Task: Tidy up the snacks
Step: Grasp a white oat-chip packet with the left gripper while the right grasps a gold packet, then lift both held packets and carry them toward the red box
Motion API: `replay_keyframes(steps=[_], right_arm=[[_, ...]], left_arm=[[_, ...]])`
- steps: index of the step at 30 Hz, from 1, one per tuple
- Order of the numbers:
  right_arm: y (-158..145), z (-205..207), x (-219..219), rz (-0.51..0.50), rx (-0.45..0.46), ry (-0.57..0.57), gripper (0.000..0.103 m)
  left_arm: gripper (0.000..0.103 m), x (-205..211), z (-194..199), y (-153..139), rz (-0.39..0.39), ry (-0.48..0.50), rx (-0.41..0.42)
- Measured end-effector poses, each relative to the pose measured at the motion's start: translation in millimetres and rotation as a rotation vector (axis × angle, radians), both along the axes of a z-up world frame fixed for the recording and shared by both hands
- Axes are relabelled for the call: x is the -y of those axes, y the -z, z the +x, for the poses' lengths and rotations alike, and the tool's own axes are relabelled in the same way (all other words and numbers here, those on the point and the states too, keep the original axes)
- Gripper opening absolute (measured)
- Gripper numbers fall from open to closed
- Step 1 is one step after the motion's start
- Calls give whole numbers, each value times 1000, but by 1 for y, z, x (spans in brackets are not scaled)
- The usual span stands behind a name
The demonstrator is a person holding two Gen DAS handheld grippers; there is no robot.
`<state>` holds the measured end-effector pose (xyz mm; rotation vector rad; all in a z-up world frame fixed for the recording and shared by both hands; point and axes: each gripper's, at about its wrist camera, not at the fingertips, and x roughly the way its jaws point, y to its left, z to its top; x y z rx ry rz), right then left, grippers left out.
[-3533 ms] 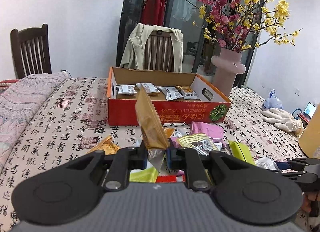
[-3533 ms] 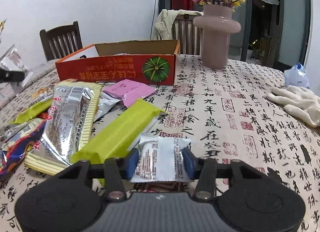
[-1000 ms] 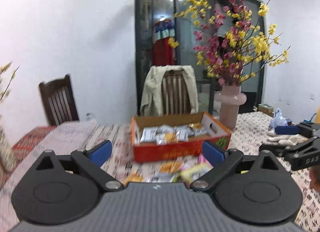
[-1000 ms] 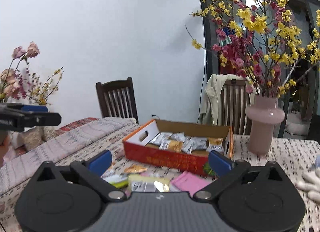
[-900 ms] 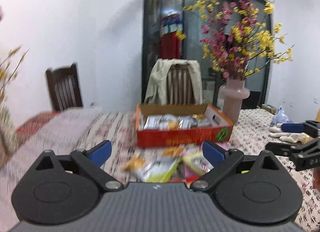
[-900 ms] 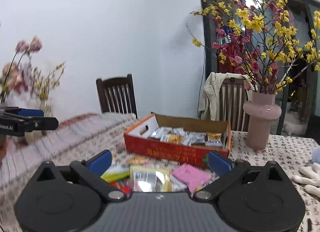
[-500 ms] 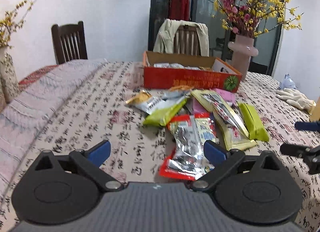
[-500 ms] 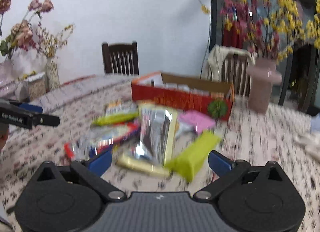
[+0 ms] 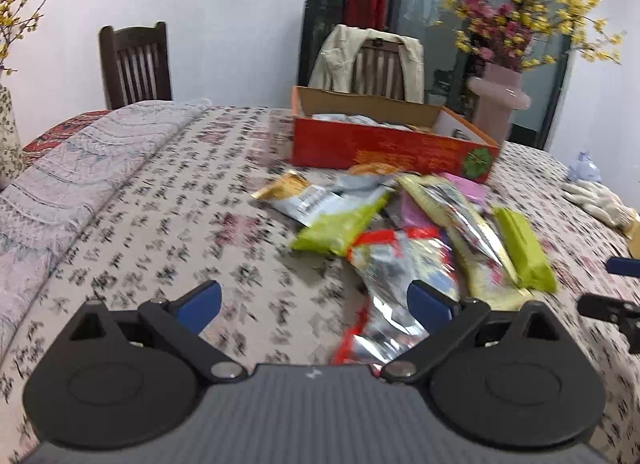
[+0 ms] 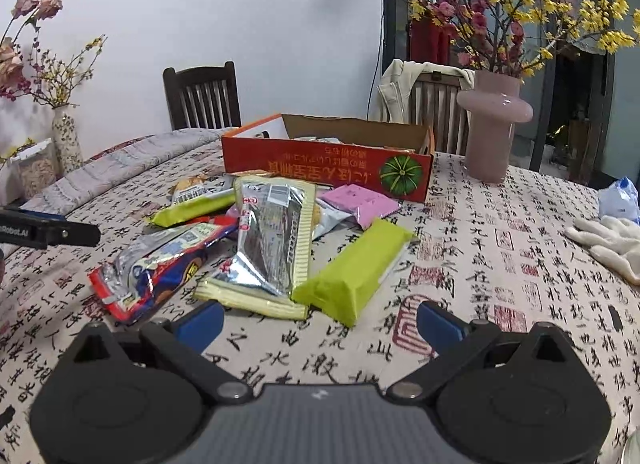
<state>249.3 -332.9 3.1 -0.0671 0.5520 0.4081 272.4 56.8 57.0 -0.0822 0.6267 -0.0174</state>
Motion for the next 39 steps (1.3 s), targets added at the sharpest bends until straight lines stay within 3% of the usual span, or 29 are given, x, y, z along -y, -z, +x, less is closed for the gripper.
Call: replay_keyframes(steps=[7,11,12,14,17,18,19,22,25,31,34,37,39], right_arm=[[-22,31,-24,-18,49,-37,103],[-35,49,-38,-37,86,-60,103],[-38,53,-42,-42,93,-63,103],[-41,62,-48,-53,100,-69,103],[-45,78,-59,-79,102,-90,103],[-46,83,-62,-88,103,-95,103],[-47,90,-66,-95,105,-103,103],[-51,112,-80,-87,96,-147,103],[-51,140,-101,-65,70,-200,102],[-35,199,-162,-103,8,-294,99],[-21,226,-186,-138,-55,-314,84],[-9,244,-200,-129,-126,-327,76],[-2,251,-203,-108,-175,-331,61]], left_arm=[[99,-21,80,-6,-97,-74,-27],[90,-34,142,10,-197,-135,-139],[83,-35,153,15,-214,-151,-166],[77,-36,171,23,-233,-155,-189],[62,-31,187,31,-193,-169,-166],[43,-29,189,32,-176,-157,-158],[39,-28,190,34,-159,-135,-153],[38,-30,184,31,-163,-106,-146],[38,-39,164,15,-167,-84,-80],[38,-64,117,-13,-175,-131,24],[38,-74,101,-12,-199,-164,18],[38,-81,93,-8,-212,-195,1],[38,-83,90,-5,-219,-206,-5]])
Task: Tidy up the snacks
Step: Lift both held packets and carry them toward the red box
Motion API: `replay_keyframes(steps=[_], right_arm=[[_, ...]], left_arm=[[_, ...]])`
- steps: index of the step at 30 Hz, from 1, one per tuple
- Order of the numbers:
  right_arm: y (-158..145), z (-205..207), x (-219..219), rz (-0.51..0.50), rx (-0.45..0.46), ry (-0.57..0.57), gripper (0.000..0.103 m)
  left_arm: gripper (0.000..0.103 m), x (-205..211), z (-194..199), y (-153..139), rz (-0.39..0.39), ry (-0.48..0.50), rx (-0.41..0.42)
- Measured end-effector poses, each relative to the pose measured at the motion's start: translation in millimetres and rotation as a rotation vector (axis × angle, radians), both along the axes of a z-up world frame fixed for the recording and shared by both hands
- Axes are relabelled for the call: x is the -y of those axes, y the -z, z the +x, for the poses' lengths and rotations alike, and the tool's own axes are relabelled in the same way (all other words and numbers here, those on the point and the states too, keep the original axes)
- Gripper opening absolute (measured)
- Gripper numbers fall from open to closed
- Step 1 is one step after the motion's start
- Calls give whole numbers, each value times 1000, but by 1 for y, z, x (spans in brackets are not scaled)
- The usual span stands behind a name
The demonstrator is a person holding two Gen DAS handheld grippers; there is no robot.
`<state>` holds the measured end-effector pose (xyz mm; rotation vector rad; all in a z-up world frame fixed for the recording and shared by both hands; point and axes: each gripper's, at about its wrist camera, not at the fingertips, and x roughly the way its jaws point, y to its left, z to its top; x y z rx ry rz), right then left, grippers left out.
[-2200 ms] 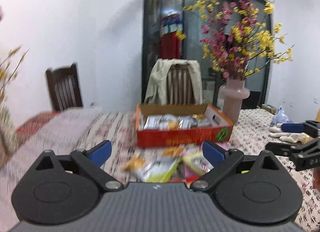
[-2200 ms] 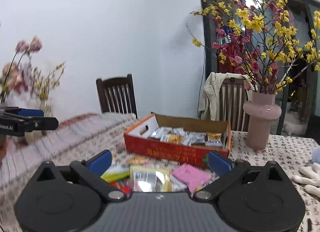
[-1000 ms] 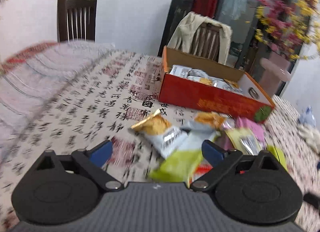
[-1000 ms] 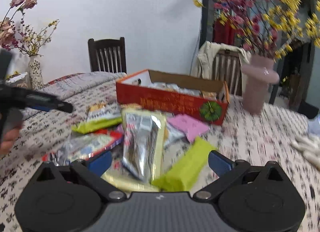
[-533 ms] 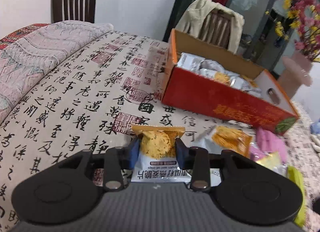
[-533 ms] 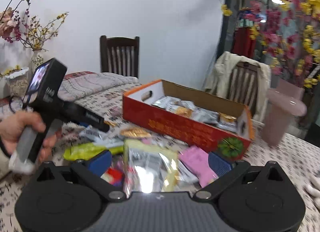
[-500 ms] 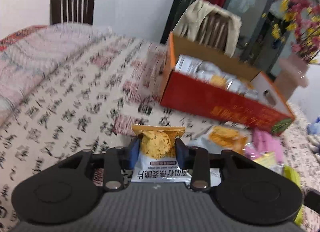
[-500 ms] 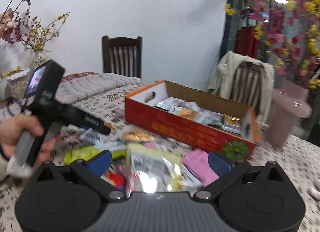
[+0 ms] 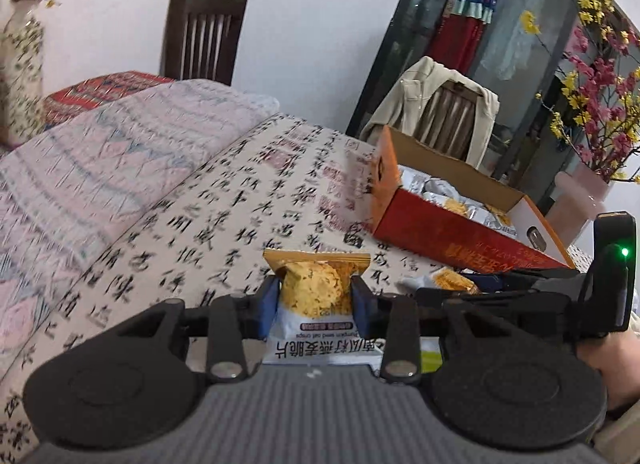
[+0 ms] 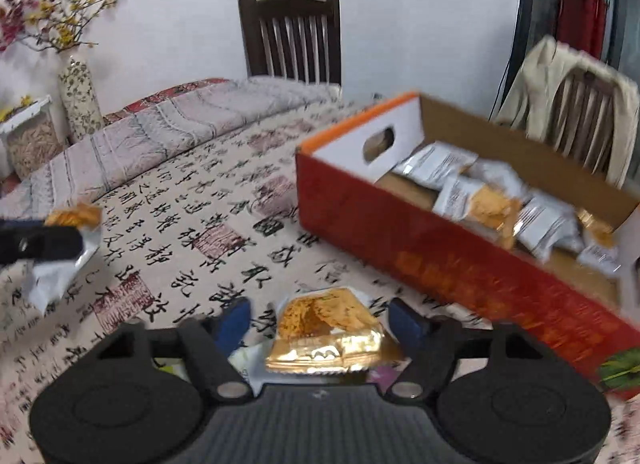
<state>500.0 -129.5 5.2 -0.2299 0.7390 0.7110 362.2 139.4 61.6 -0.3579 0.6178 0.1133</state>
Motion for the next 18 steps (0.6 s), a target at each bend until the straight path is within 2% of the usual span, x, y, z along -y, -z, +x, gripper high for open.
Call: replay_keyframes(steps=[1,4,9,12,13,14,15,16,18], right_arm=[[2,1,0,0,-10,3,56],[-2,-5,5,23,21,16,51],[-30,-34,37,153,83,67,48],[-45,-62,60,190,138,101,48],[-49,-71,68,198,154,113,36],[-52,-80,76,203,166,123,11],[-55,-90,84,207,177,133,7],[-56,-100,93,212,190,138,12],[-56,-119,108,191,208,146,12]], left_arm=[[38,0,-1,0,-5,1,-2],[38,3,-8,-1,-10,11,5],[38,22,-21,-8,5,54,26],[38,38,-32,-12,-1,85,32],[38,43,-37,-12,-7,100,33],[38,49,-40,-14,-12,113,32],[38,54,-43,-14,-15,124,32],[38,58,-45,-15,-15,134,30],[38,68,-52,-16,-6,151,33]])
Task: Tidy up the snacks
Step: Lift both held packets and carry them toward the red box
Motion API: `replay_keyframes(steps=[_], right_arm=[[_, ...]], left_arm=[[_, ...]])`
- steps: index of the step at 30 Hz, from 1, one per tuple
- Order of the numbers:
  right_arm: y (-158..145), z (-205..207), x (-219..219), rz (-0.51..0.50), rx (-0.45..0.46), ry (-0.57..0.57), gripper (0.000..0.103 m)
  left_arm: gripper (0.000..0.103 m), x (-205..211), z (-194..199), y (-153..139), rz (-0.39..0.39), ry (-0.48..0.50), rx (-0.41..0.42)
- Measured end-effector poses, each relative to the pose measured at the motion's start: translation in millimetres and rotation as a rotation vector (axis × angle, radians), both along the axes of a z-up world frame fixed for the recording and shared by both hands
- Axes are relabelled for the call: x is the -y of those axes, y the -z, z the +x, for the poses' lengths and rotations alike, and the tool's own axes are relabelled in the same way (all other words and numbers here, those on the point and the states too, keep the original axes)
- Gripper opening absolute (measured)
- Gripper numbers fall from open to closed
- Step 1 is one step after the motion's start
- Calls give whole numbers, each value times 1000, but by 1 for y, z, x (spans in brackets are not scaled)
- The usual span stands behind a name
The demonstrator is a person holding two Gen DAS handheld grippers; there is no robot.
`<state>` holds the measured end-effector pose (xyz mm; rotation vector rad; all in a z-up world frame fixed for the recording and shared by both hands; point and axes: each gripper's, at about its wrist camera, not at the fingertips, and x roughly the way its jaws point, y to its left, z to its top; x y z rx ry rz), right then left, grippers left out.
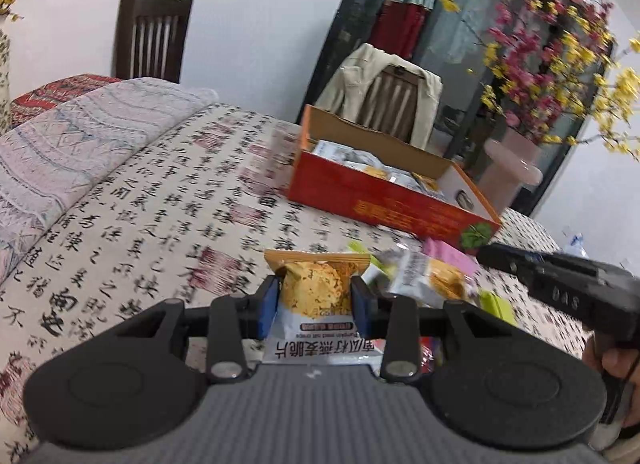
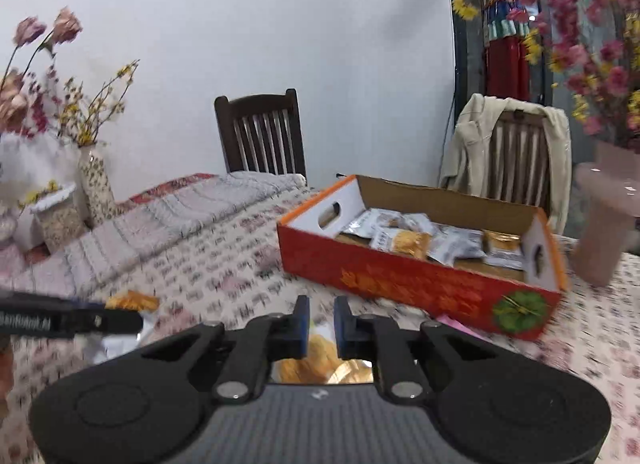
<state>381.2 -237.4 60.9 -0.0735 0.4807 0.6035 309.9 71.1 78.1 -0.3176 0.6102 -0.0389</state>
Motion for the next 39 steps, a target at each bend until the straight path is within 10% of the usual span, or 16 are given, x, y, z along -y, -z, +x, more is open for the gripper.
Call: replay_keyframes(steps=[15,18,20,23,31,33,39], right_arm=[[37,-90,89,55,-36,138,6],[35,-89,88,85,-22,139,25],[29,-81,79,64,4,106,65],[29,-60,55,3,49,44,82],[50,4,-35,-204,64,-76,79],[56,10,-39,-188,30,-78,52],[44,-17,-3,-74,51,-17,49]], left_arm=[[38,32,-16,1,30,63,-15],[38,32,-13,3,27,64,-20],[38,31,-11,4,22,64,-21],[38,25,-10,6,16,52,-27],[38,0,-15,6,16,-28,-40],[38,-3,-16,6,16,-35,-40],[38,4,-3,14,-4,-5,-70]])
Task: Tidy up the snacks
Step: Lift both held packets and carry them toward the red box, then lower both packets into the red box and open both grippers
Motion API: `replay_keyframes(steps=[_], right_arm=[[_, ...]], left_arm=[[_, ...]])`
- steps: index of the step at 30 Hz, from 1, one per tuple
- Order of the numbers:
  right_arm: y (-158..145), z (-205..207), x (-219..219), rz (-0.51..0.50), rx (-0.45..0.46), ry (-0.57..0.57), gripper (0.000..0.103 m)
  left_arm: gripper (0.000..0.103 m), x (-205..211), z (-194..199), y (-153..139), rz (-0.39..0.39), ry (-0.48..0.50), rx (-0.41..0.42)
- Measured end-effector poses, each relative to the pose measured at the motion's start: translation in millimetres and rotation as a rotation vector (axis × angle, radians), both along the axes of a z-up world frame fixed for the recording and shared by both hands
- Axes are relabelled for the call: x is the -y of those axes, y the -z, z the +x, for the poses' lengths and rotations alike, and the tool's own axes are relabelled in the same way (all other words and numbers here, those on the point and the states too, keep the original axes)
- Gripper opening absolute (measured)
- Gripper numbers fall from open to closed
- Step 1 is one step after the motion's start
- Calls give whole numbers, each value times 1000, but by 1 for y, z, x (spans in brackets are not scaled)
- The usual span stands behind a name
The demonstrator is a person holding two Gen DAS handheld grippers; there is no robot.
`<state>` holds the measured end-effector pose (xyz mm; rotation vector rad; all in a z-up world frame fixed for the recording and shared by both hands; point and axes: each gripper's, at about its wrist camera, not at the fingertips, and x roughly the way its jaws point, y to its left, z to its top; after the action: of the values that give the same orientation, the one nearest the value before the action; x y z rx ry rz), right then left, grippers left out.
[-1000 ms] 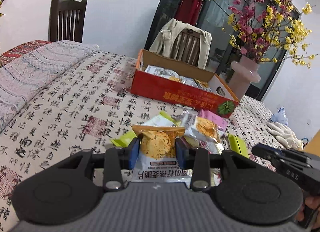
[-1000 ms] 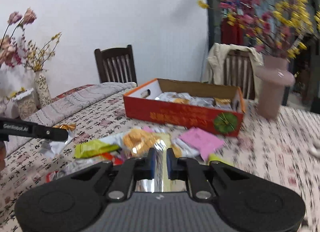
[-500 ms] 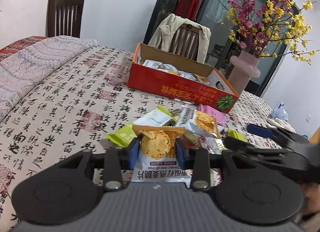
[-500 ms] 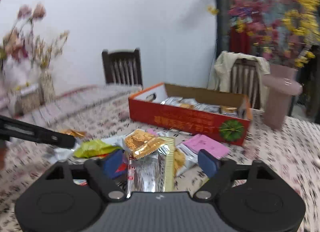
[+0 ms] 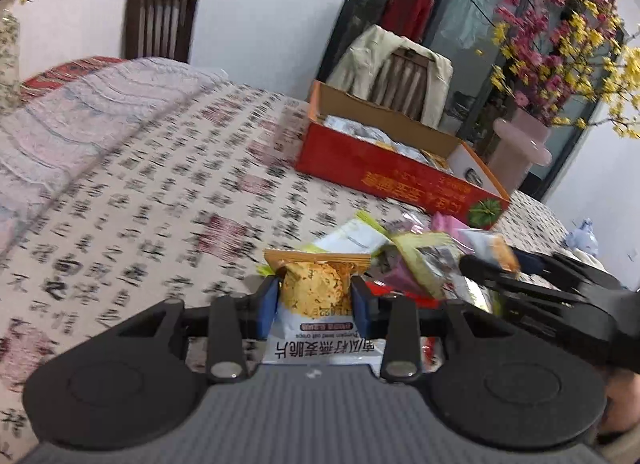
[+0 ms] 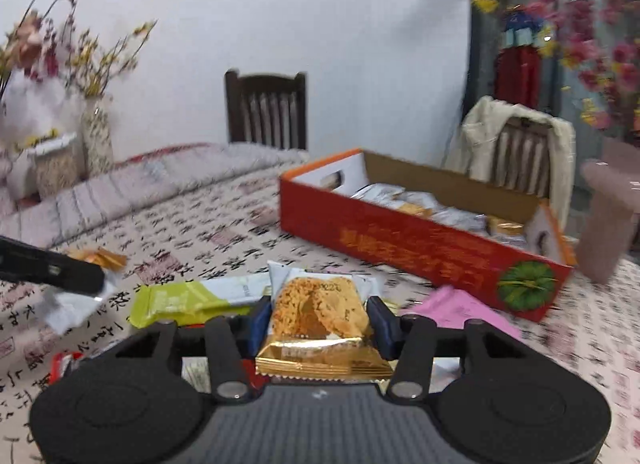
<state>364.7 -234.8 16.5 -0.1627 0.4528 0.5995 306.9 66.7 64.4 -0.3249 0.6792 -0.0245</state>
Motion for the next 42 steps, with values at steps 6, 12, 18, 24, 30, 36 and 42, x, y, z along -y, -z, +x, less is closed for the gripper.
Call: replay_keyframes(steps=[6,12,18,24,30,36,42], right_arm=[[-7,-46,67,89,-37,120,49],[0,-50,99,99,-72,230,50],[-20,-19,96,111,-19,215,50],[-49,58,82,133,15,224,50],[-42,172,61,131,-85,259,50],[-11,257,39,-48,-104,356,50],[13,284,23,-185,-68,395,67]], left_arm=[[38,29,17,6,-5,97,-14],[38,41,40,0,23,146,-9],[38,29,80,-36,71,132,80],[39,18,168,-63,166,132,169],[39,17,278,-35,241,141,111],[41,18,330,6,268,154,36],[69,23,323,8,271,173,98]])
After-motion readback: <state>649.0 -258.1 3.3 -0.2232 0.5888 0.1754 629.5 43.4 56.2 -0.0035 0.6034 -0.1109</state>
